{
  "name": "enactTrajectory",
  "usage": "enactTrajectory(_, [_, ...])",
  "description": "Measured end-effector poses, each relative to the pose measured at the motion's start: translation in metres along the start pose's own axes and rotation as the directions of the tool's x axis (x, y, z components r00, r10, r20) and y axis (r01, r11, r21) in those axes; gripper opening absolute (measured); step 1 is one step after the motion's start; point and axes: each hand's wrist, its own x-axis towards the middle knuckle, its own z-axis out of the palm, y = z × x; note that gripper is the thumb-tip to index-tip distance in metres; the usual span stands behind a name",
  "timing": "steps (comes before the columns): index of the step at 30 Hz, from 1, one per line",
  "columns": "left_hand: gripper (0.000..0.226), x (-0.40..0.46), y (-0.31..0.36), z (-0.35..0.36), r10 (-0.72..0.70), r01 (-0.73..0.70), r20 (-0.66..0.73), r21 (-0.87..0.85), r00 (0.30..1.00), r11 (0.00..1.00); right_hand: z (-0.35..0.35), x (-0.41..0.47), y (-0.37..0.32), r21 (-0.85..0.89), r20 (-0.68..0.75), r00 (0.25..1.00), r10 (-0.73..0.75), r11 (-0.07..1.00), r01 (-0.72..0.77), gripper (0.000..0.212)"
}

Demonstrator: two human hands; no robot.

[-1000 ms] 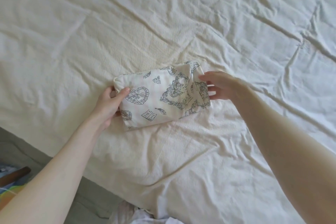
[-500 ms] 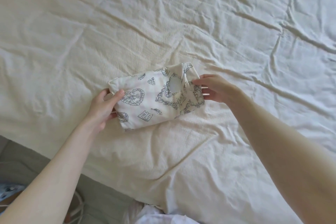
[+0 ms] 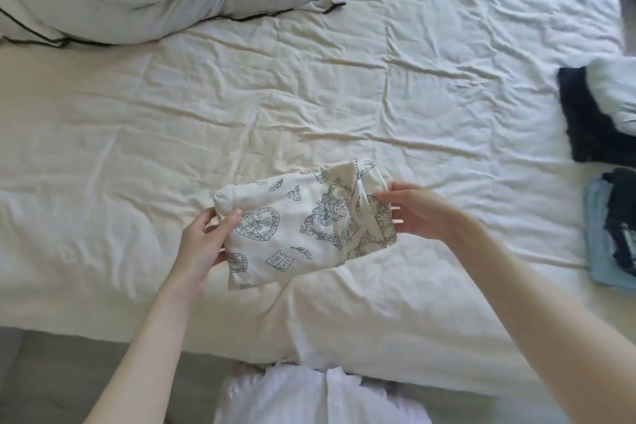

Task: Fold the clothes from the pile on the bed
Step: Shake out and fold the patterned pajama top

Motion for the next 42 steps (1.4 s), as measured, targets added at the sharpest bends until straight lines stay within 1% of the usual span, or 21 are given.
enactTrajectory(3, [0.006, -0.043, 0.007, 0.047, 0.036, -0.039, 0.079, 0.032, 0.996, 0.999, -0.042, -0.068, 0.020, 0.053, -0.060, 0.997, -0.057, 0.997, 0.061, 0.005])
enactTrajectory(7, [0.011, -0.108, 0.011, 0.116, 0.085, -0.102, 0.201, 0.075, 0.976, 0.992, -0.103, -0.164, 0.061, 0.111, -0.133, 0.983, -0.130, 0.983, 0.145, 0.012])
enactTrajectory(11, [0.007, -0.184, 0.005, 0.189, 0.136, -0.177, 0.316, 0.104, 0.939, 0.979, -0.164, -0.265, 0.109, 0.148, -0.235, 0.955, -0.180, 0.965, 0.218, 0.026])
enactTrajectory(15, [0.005, -0.253, -0.018, 0.265, 0.127, -0.191, 0.409, 0.119, 0.904, 0.974, -0.222, -0.350, 0.169, 0.221, -0.353, 0.916, -0.191, 0.934, 0.280, 0.012])
enactTrajectory(17, [0.004, -0.282, -0.030, 0.300, 0.105, -0.192, 0.453, 0.149, 0.885, 0.970, -0.246, -0.384, 0.197, 0.250, -0.413, 0.893, -0.180, 0.920, 0.301, 0.013])
enactTrajectory(19, [0.004, -0.306, -0.038, 0.333, 0.090, -0.205, 0.497, 0.181, 0.863, 0.962, -0.268, -0.411, 0.219, 0.273, -0.463, 0.871, -0.162, 0.909, 0.315, 0.021])
enactTrajectory(21, [0.004, -0.324, -0.040, 0.363, 0.085, -0.228, 0.535, 0.209, 0.841, 0.951, -0.290, -0.431, 0.236, 0.300, -0.497, 0.854, -0.152, 0.893, 0.334, 0.028])
enactTrajectory(22, [0.004, -0.330, -0.039, 0.376, 0.085, -0.246, 0.552, 0.223, 0.829, 0.943, -0.300, -0.439, 0.242, 0.315, -0.509, 0.848, -0.150, 0.884, 0.346, 0.026])
enactTrajectory(25, [0.006, -0.339, -0.034, 0.416, 0.078, -0.277, 0.588, 0.257, 0.805, 0.926, -0.330, -0.451, 0.253, 0.356, -0.530, 0.836, -0.145, 0.857, 0.374, 0.012])
enactTrajectory(27, [0.006, -0.338, -0.032, 0.442, 0.070, -0.285, 0.600, 0.272, 0.797, 0.919, -0.351, -0.454, 0.253, 0.376, -0.539, 0.831, -0.139, 0.843, 0.386, 0.007])
enactTrajectory(30, [0.010, -0.332, -0.035, 0.484, 0.055, -0.282, 0.609, 0.283, 0.791, 0.917, -0.386, -0.454, 0.251, 0.386, -0.556, 0.822, -0.121, 0.839, 0.385, 0.011])
enactTrajectory(34, [0.007, -0.327, -0.047, 0.540, 0.007, -0.248, 0.621, 0.302, 0.784, 0.920, -0.432, -0.453, 0.255, 0.419, -0.582, 0.810, -0.076, 0.825, 0.379, 0.012])
enactTrajectory(39, [0.003, -0.338, -0.058, 0.613, -0.022, -0.235, 0.642, 0.313, 0.766, 0.920, -0.499, -0.466, 0.267, 0.464, -0.590, 0.807, -0.033, 0.804, 0.372, 0.003])
enactTrajectory(42, [0.007, -0.350, -0.060, 0.653, -0.045, -0.238, 0.657, 0.336, 0.753, 0.911, -0.539, -0.478, 0.274, 0.467, -0.606, 0.795, -0.024, 0.799, 0.380, 0.002])
